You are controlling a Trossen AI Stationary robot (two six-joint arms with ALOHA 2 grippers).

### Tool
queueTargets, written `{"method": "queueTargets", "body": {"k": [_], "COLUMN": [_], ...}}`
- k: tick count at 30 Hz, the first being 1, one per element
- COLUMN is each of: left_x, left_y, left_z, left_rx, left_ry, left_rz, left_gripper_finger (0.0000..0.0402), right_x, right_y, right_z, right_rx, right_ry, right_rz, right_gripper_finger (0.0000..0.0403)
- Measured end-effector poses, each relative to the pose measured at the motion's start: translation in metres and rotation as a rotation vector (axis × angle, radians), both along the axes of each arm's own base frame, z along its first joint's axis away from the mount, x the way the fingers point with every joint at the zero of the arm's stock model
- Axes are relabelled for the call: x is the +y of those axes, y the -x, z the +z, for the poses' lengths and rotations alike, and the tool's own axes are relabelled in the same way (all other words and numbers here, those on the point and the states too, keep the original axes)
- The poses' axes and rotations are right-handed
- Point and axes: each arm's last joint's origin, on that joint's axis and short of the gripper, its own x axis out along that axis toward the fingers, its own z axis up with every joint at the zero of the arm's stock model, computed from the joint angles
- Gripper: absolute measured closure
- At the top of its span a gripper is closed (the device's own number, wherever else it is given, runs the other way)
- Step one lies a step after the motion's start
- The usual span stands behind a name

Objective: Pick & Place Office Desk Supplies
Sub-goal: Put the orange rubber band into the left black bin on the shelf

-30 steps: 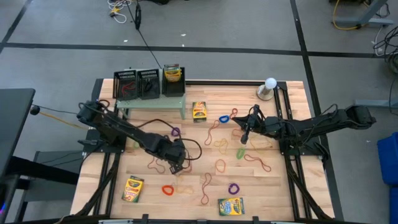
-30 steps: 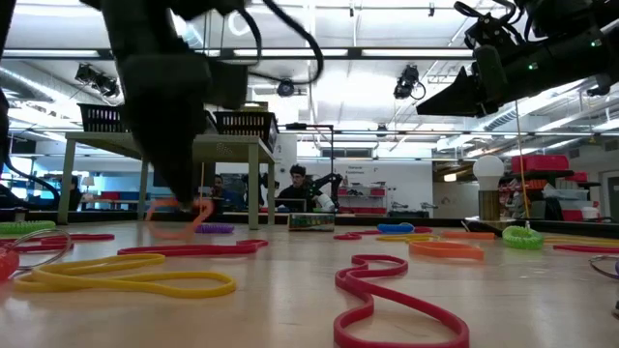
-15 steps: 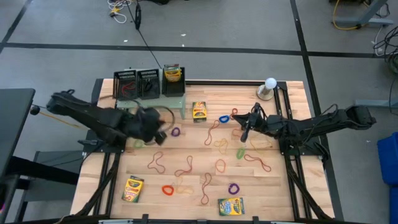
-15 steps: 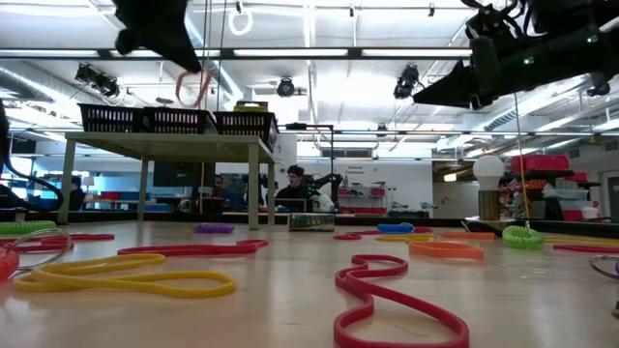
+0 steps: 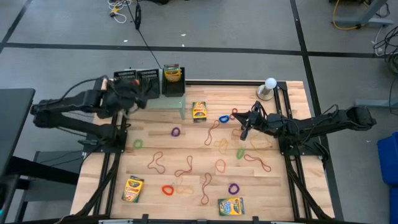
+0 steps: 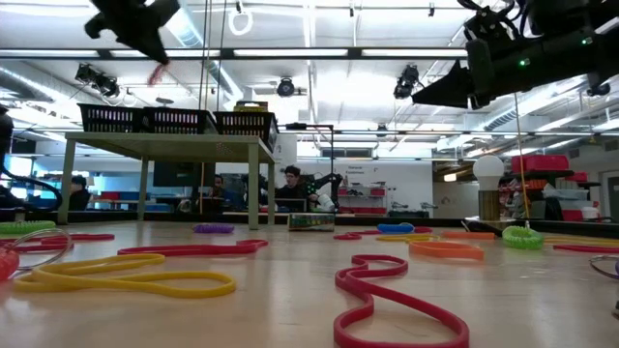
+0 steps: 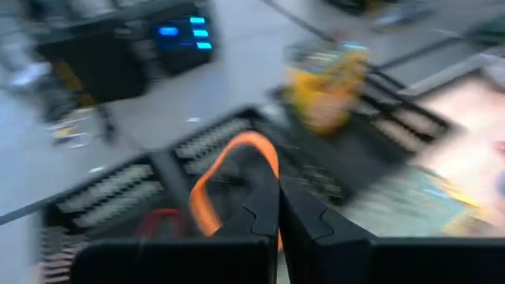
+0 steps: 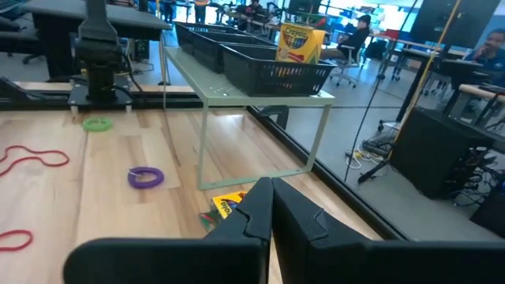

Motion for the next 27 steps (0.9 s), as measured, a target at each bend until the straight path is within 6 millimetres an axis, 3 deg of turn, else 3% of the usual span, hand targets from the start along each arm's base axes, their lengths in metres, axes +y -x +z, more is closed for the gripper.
{"method": "queueTargets", "body": {"k": [8,13,17,27], "left_x": [0.028,0.041,0.049,0.056], "left_y": [0.024,0.025,0.027,0.028], "left_z": [-0.009,-0.032,-0.033,-0.032], "left_rx": [0.124,0.207,0.209,0.211], "left_ry": [0.060,0.157,0.147,0.173], "left_rz": [0.165,0.147,0.176,0.138], "left_gripper_finger": [0.0397,0.0397,0.0395,0.0312], "right_x": [-0.005,-0.005,-0.005,-0.005], "right_y": [0.000,0.000,-0.001,-0.001], "right_z": [0.001,0.004,0.006,0.008], "right_rx": [-0.008,-0.046,-0.068,-0.082], "right_ry": [0.000,-0.001,-0.002,0.010], "right_rz": [-0.024,-0.016,-0.002,-0.002], "right_gripper_finger": [0.0391,0.0391,0.0391,0.0391]}}
